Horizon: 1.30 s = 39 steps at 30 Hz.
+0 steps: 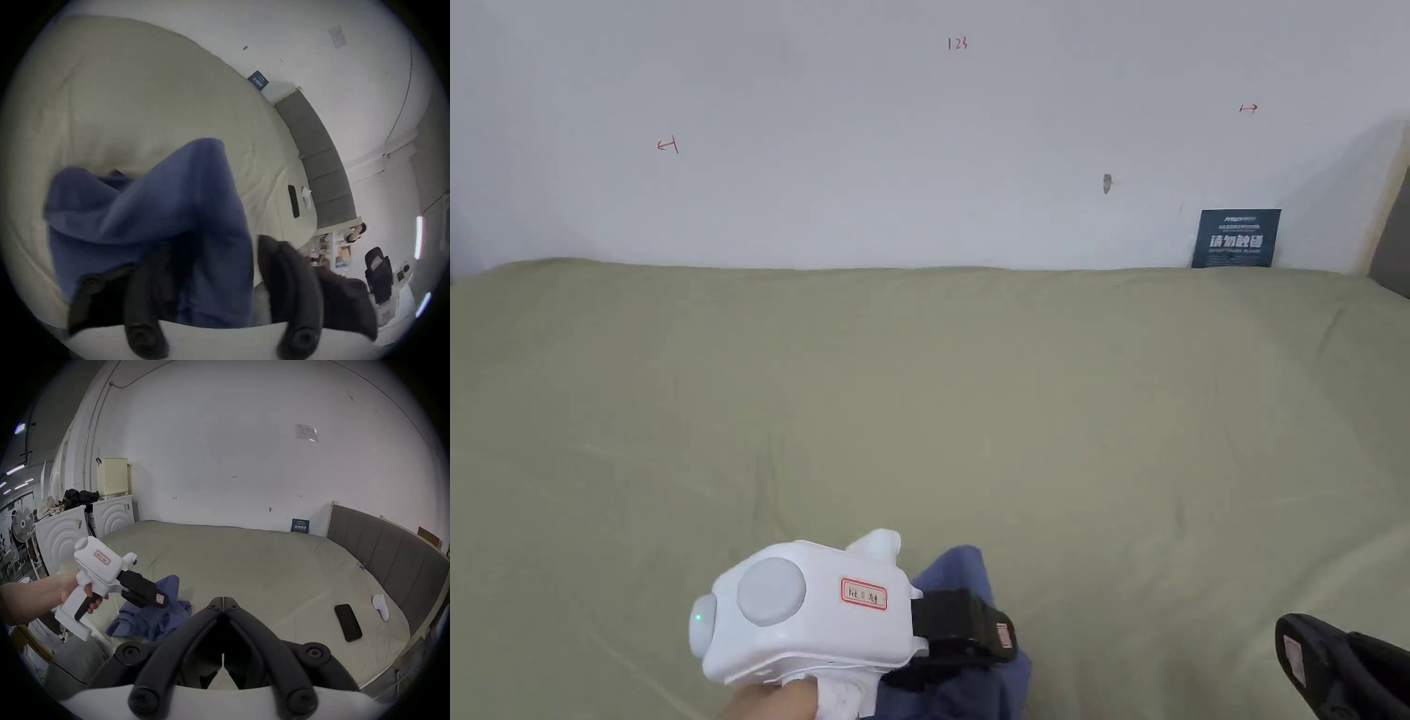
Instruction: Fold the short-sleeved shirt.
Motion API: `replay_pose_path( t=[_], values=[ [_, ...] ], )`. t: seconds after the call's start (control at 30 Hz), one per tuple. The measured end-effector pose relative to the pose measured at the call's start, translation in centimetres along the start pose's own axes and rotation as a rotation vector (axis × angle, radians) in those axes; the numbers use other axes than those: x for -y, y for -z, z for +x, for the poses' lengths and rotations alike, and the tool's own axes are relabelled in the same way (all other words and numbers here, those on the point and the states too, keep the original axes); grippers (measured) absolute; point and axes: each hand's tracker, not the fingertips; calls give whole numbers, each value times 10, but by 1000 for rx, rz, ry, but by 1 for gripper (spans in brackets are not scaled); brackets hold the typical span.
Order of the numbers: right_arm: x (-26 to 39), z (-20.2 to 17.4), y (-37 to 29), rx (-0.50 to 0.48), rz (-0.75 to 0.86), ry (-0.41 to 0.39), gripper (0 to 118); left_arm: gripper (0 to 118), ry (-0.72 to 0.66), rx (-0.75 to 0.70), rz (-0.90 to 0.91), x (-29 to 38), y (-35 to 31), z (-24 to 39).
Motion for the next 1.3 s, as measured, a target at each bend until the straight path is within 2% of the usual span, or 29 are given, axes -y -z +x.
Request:
replay_pose_path(
  t=[0.13, 0.27, 0.33, 0.37, 0.43, 0.5, 0.73, 0.93, 1.07, 1.3],
  values=[
    [3, 2, -1, 6, -11, 2, 0, 73, -30, 5, 3, 2, 6, -10],
    [2, 3, -1, 5, -7, 7, 0, 72, -32, 15, 47, 0, -22, -8],
    [0, 2, -1, 6, -1, 5, 0, 67, -9, 13, 119, -1, -42, -11],
    [0, 1, -1, 5, 2, 4, 0, 51, -13, 14, 153, -1, -52, -14],
    [-1, 0, -1, -1, 5, 3, 0, 6, -31, 58, 218, 0, -69, -23],
    [-1, -1, 0, -3, 3, 3, 0, 3, -53, 56, 285, -1, -80, -34],
    [1, -4, 1, -10, -3, 4, 0, 1, -11, 86, 252, 18, -76, -30],
    [1, -5, -2, -16, -1, 0, 0, 1, -32, 176, 189, 31, -24, -30],
    [1, -4, -5, -11, -3, -3, 0, 1, -49, 214, 57, 56, 18, -41],
    [2, -1, -3, -8, -7, 4, 0, 1, -67, 239, -31, 97, 44, -45]
  ],
)
